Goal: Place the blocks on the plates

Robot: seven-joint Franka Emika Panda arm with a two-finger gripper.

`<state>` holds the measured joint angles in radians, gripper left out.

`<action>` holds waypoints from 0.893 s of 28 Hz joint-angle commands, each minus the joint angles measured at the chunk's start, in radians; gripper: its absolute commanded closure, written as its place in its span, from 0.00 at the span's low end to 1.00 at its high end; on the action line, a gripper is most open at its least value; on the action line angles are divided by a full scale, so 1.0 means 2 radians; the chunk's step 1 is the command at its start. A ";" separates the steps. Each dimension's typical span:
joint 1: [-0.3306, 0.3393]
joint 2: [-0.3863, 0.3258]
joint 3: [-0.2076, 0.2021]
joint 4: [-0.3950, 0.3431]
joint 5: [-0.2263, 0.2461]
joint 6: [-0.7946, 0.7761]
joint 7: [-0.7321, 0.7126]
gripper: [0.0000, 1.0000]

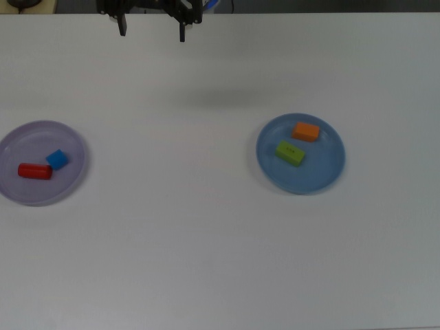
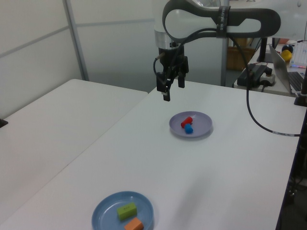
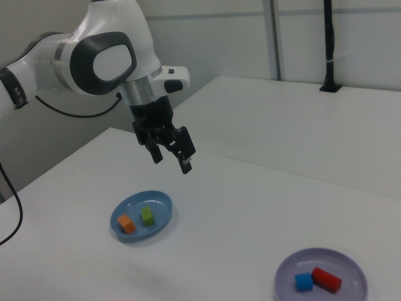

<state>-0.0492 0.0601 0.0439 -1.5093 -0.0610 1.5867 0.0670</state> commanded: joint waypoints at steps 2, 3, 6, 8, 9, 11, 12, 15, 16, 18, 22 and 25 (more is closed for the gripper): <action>0.002 0.003 -0.004 0.001 0.008 -0.014 0.003 0.00; 0.002 0.003 -0.004 0.002 0.008 -0.014 0.004 0.00; 0.002 0.004 -0.004 0.001 0.008 -0.013 0.005 0.00; 0.002 0.003 -0.004 0.001 0.008 -0.012 0.006 0.00; 0.002 0.003 -0.004 0.002 0.008 -0.011 0.006 0.00; 0.001 0.003 -0.005 0.002 0.008 -0.011 0.006 0.00; -0.001 0.003 -0.005 0.002 0.009 -0.011 0.006 0.00; -0.005 0.002 -0.006 0.002 0.016 -0.012 0.006 0.00; -0.005 0.002 -0.006 0.002 0.016 -0.012 0.006 0.00; -0.005 0.002 -0.006 0.002 0.016 -0.014 0.006 0.00; -0.006 0.001 -0.007 0.004 0.016 -0.014 0.006 0.00; -0.009 0.001 -0.006 0.005 0.016 -0.014 0.006 0.00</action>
<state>-0.0646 0.0682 0.0399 -1.5095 -0.0494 1.5858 0.0673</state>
